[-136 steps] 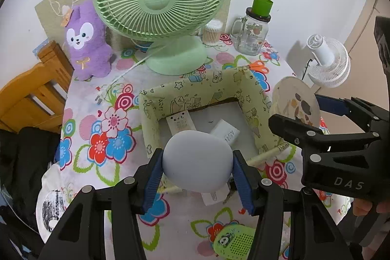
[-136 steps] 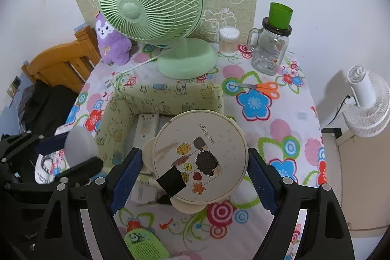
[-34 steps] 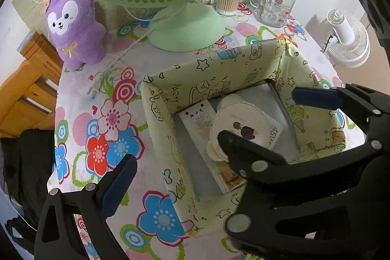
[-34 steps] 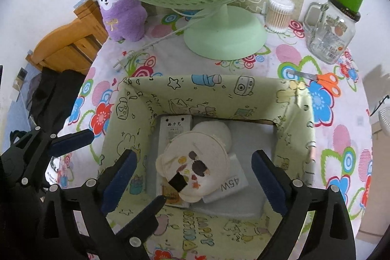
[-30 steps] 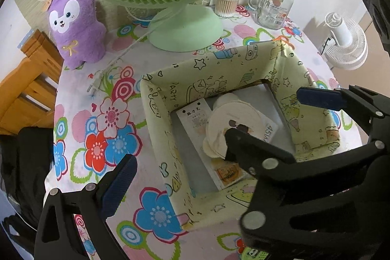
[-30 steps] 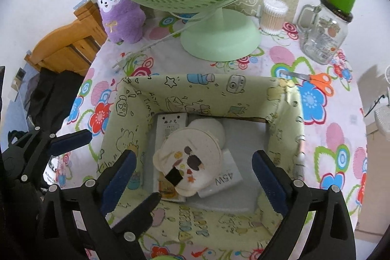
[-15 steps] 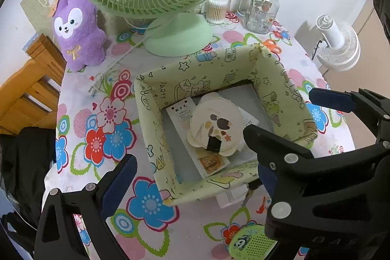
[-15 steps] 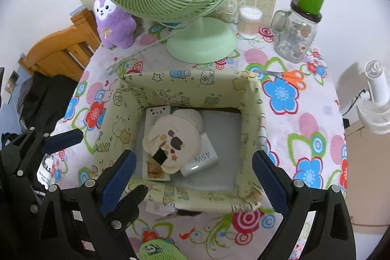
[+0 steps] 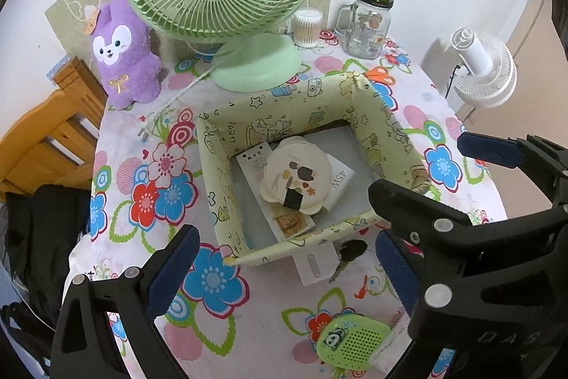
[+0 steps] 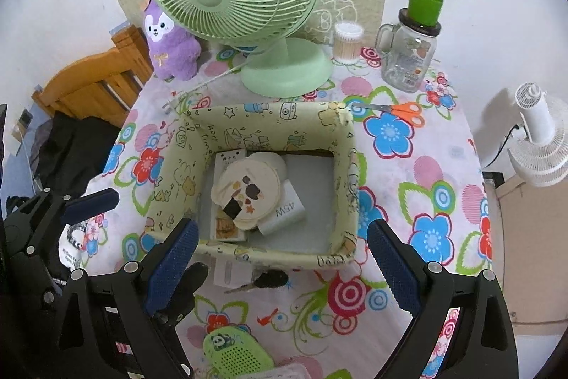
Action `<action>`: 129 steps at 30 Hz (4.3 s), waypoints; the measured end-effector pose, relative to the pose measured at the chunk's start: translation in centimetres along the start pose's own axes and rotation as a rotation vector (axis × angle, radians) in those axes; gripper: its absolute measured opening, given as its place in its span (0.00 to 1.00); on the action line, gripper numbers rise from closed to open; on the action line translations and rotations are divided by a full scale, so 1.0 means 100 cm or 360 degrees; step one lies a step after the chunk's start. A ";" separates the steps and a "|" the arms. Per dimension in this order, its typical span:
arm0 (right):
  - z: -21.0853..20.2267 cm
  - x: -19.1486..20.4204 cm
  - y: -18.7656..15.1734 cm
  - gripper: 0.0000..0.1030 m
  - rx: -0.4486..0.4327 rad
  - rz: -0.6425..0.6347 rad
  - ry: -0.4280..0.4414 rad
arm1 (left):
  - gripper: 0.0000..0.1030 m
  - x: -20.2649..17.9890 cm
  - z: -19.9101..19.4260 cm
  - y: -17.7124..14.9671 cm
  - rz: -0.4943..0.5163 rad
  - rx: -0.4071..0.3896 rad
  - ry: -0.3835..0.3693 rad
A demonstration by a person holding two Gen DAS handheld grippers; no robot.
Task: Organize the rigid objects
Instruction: 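Withdraw both grippers from the box back toward the remaining items, then lower the left gripper onto the white charger and close around it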
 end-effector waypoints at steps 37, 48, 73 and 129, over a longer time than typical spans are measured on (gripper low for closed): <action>-0.065 -0.018 -0.047 0.98 -0.0084 -0.0103 0.0080 | 0.98 -0.038 -0.048 -0.039 -0.0043 -0.0105 0.0058; -0.069 -0.016 -0.074 0.99 -0.0066 -0.0116 0.0059 | 0.98 -0.042 -0.043 -0.071 0.0038 -0.0062 0.0004; -0.015 -0.002 -0.117 0.98 -0.0022 -0.0041 0.0005 | 0.98 -0.017 0.016 -0.113 -0.0075 0.0036 -0.0009; 0.054 -0.029 -0.127 0.84 0.0167 0.0043 0.0082 | 0.53 -0.028 0.058 -0.109 -0.0019 0.0043 0.0014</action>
Point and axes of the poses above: each gripper's, at about its wrist camera, not at the fingertips, and z roughly the way its jaws point, x to its left, y to its top, the point moved 10 cm from there along z, roughly the way its jaws point, and after that the axes turned 12 degrees about -x, right-handed, at the moved point
